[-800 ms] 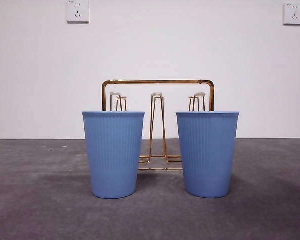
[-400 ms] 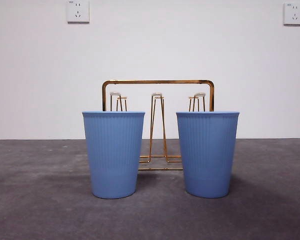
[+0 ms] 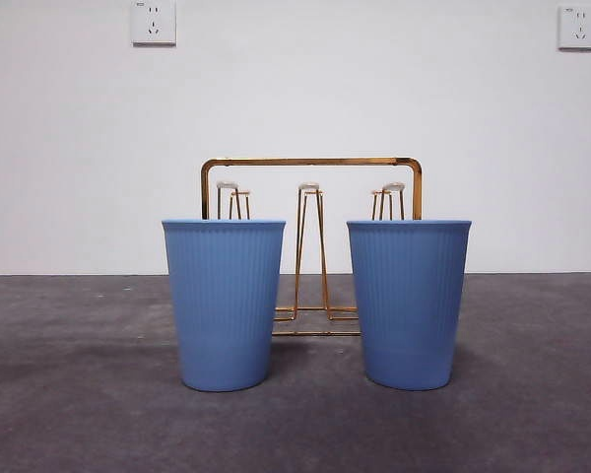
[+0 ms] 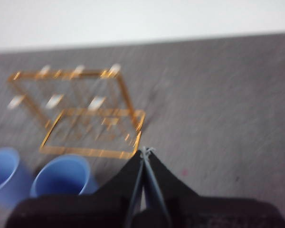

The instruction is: Pick up cup 1,put cup 1 in the cup rack,pick up cup 2,put cup 2 in the cup rack

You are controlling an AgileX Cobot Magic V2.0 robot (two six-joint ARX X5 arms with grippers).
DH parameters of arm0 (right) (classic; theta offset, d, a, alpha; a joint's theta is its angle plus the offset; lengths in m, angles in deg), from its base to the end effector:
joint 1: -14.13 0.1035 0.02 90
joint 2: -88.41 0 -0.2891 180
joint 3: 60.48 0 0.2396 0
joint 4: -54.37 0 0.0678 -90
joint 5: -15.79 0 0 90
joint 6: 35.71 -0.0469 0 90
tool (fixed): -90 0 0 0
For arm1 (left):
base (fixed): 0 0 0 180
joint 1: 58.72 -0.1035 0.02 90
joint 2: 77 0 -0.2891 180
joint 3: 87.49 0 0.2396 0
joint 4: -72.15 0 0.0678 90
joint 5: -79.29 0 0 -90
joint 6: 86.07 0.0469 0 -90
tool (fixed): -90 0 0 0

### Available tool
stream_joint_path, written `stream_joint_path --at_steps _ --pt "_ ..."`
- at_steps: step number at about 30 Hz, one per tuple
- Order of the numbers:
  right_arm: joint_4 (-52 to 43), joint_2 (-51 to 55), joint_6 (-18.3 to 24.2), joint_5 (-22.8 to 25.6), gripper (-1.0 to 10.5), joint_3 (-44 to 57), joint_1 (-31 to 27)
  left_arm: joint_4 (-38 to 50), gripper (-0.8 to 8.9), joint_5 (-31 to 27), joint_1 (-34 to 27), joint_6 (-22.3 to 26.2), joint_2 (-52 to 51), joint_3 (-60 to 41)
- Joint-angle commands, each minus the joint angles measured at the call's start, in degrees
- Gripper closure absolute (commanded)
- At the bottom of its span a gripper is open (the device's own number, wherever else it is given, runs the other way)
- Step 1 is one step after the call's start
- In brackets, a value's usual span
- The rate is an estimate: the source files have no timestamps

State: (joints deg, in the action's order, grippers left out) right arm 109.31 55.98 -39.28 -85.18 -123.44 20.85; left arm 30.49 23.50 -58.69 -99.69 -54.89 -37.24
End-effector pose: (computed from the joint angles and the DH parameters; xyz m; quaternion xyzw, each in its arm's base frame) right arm 0.0844 0.0189 0.3332 0.0379 0.2158 0.1436 0.9651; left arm 0.0671 -0.0264 0.3004 -0.1469 0.1464 -0.2769 0.9382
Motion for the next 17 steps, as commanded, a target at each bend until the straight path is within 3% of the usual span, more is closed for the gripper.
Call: stream_joint_path --at_steps 1,8,15,17 --pt "7.23 -5.29 4.48 -2.05 9.6 -6.38 -0.02 -4.46 8.20 3.52 -0.20 2.99 3.10 4.33" --pt "17.99 -14.64 8.55 -2.54 9.6 -16.44 0.00 -14.43 8.20 8.94 0.28 9.68 9.66 13.99" --pt "20.15 -17.62 8.70 -2.58 9.4 -17.73 0.07 -15.28 8.10 9.75 1.64 9.53 11.61 16.00" --pt "19.91 -18.01 8.24 -2.95 8.5 -17.84 0.07 -15.21 7.26 9.75 1.88 9.09 11.78 16.00"
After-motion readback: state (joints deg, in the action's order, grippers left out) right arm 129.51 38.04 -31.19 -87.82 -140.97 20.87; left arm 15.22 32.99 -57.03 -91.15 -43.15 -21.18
